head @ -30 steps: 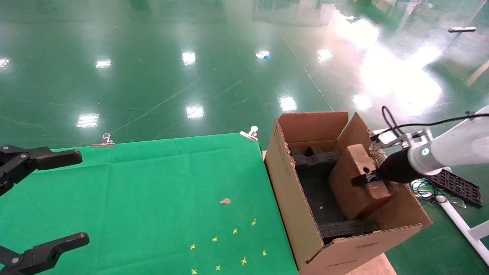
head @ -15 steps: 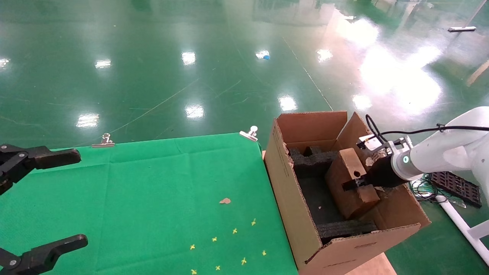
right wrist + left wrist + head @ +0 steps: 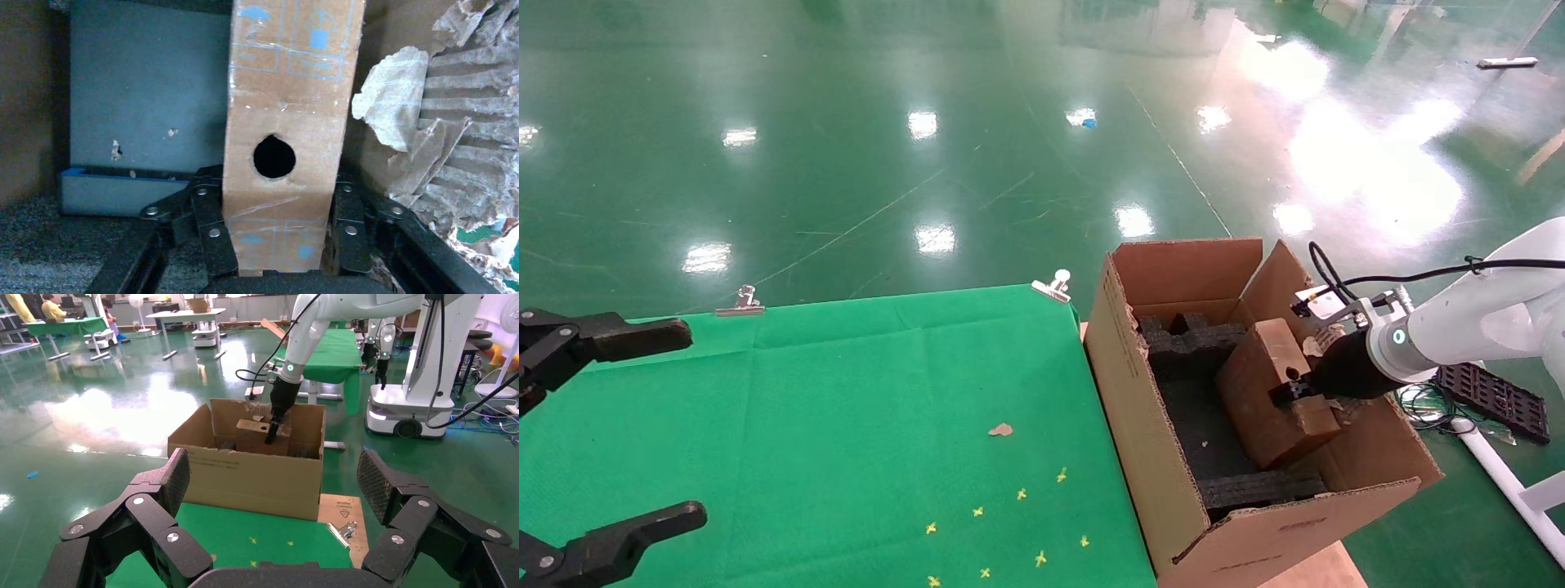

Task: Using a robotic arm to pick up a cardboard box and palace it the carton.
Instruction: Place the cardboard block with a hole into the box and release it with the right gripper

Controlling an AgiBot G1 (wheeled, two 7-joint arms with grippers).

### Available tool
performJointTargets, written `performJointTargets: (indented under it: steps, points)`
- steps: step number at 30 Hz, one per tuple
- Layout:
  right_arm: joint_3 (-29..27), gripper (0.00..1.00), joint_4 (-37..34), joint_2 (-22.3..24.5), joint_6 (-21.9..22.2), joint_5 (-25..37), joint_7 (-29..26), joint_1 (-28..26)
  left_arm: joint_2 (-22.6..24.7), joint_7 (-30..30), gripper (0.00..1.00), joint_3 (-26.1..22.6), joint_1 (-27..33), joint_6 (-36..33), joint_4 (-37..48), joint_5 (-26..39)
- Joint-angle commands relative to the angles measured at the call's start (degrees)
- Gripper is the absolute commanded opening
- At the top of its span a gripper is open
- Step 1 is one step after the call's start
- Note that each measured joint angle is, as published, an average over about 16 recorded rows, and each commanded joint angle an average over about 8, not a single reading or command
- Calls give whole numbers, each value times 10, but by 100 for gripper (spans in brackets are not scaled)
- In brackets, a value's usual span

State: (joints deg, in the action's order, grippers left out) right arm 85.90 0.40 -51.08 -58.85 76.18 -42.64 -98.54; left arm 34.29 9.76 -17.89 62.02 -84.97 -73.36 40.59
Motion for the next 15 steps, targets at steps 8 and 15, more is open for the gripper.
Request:
performJointTargets:
  steps: [8,15]
  points:
    - [2,100,1,-2,-3,3,4,-15,0,0,100,0,0,0,0,0]
    - [-8,100,18,13,-26,-10,31,-66,0,0,100,0,0,0,0,0]
